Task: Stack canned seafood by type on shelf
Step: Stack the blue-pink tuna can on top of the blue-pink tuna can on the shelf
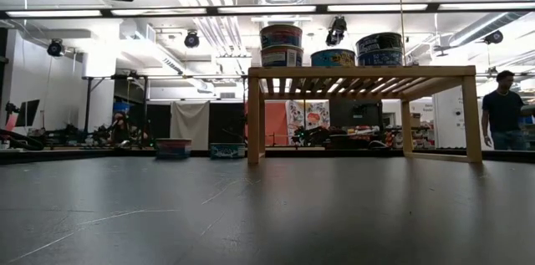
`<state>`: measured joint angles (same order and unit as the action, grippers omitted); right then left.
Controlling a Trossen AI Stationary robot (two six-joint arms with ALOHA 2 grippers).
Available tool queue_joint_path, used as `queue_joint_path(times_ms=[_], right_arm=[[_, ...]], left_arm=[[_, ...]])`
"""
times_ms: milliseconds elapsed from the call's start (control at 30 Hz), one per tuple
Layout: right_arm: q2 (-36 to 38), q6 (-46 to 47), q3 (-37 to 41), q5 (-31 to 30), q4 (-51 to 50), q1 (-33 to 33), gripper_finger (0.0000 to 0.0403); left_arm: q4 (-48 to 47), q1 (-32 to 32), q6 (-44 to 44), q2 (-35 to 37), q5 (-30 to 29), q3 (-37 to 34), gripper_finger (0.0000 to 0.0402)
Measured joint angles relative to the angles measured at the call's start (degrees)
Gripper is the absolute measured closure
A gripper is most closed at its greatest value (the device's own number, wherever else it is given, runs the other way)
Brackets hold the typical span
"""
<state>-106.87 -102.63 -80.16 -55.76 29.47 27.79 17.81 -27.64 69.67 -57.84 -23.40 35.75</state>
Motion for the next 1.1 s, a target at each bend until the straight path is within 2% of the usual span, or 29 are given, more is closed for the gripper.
queue_joint_path(times_ms=[67,100,167,267,333,400,700,833,967,1100], right_arm=[[0.0,0.1,0.0,0.1,0.0,0.0,0.0194],[0.0,0.2,0.0,0.3,0.3,0.0,0.0205],[0.2,0.9,0.0,0.1,0.0,0.0,0.022],[0.2,2.6,0.1,-0.2,-0.1,-0.1,0.0221],[0.3,3.5,0.1,-0.3,-0.2,-0.1,0.0221],[0.5,3.7,0.1,-0.8,-0.3,-0.1,0.0221],[5.2,8.4,0.5,-1.7,-1.3,-0.4,0.0221],[9.4,12.3,0.5,-1.4,-5.8,-1.2,0.0221],[14.6,21.2,0.5,-0.7,-14.3,-4.0,0.0221],[20.0,35.7,0.3,-0.6,-25.3,-9.0,0.0221]], left_arm=[[0.4,0.0,0.1,0.0,0.2,0.0,0.022],[0.5,0.0,-1.0,0.0,0.3,0.0,0.0204],[0.2,0.0,-4.2,0.0,0.2,0.0,0.0149],[0.4,0.0,-7.6,0.3,0.1,0.0,0.0069],[0.7,0.0,-10.2,0.5,0.1,0.0,0.0032],[0.8,0.0,-11.3,0.7,0.5,0.0,0.0013],[2.4,0.0,-19.8,2.8,1.5,0.0,0.0036],[1.4,0.0,-26.5,5.2,1.5,0.0,0.0041],[0.4,0.0,-35.7,7.2,1.5,0.0,0.0041],[-1.0,0.0,-40.3,8.6,1.5,0.0,0.0041]])
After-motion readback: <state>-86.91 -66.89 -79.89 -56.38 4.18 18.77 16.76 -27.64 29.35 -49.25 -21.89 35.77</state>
